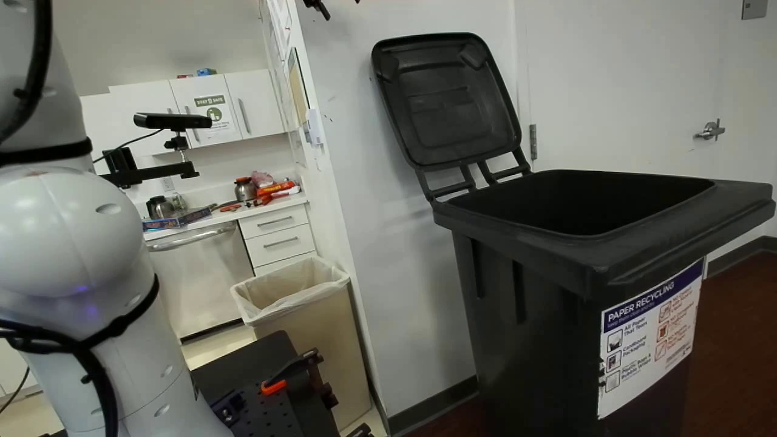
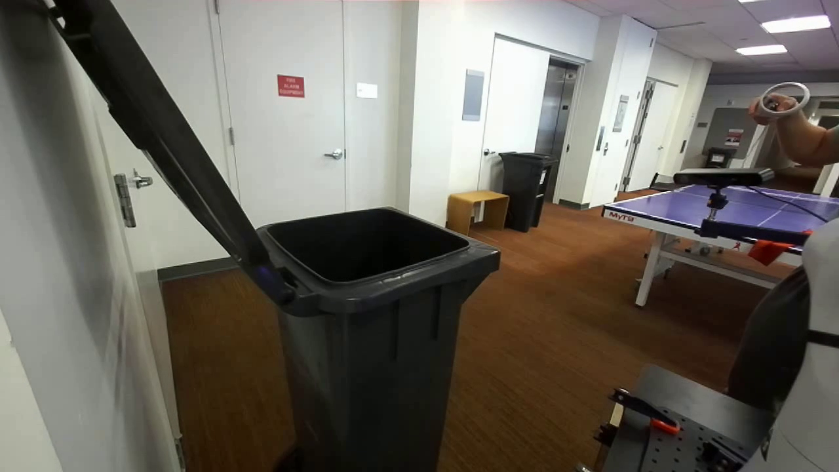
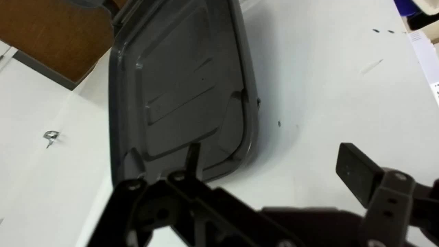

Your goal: Open the bin

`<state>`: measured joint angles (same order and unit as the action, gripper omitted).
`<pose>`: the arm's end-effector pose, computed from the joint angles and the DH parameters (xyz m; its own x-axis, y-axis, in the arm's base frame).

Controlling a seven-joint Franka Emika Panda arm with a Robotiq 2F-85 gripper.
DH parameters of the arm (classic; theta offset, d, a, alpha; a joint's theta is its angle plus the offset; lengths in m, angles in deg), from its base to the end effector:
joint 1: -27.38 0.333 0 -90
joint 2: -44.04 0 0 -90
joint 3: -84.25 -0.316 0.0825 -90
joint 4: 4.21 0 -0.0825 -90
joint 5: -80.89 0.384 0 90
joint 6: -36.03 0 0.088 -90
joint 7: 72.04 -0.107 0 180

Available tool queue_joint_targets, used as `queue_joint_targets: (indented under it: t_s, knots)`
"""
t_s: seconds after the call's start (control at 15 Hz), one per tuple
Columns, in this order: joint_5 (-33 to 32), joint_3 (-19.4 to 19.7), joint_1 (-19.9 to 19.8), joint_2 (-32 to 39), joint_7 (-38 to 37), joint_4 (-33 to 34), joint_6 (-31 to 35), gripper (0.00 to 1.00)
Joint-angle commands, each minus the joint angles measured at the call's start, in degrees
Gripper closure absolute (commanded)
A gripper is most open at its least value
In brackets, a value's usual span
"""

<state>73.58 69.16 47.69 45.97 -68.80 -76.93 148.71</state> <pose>0.4768 0.3236 0.7983 0.5850 0.5379 0.6070 0.5815 -0.7999 0.1485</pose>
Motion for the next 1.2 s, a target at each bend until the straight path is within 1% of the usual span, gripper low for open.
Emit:
queue_joint_targets:
  t_s: [0.0, 0.33, 0.53, 0.67, 0.73, 0.93, 1.13]
  knots:
    - [2.15, 2.58, -2.54, -7.82, 1.15, -3.71, 0.39, 0.0]
    - [5.56, 7.21, -3.58, -15.42, 0.98, -11.62, 1.26, 0.0]
    - [7.41, 10.22, -3.51, -20.67, 0.8, -18.96, -0.08, 0.0]
    - [8.68, 12.07, -3.19, -24.12, 0.97, -24.57, 0.32, 0.0]
    - [10.35, 10.69, -5.81, -25.59, 1.65, -26.67, -0.03, 0.0]
    - [13.35, 11.71, -6.82, -30.61, 2.48, -34.96, 0.8, 0.0]
    - [15.2, 11.94, -7.46, -34.35, 3.53, -40.86, 1.63, 0.0]
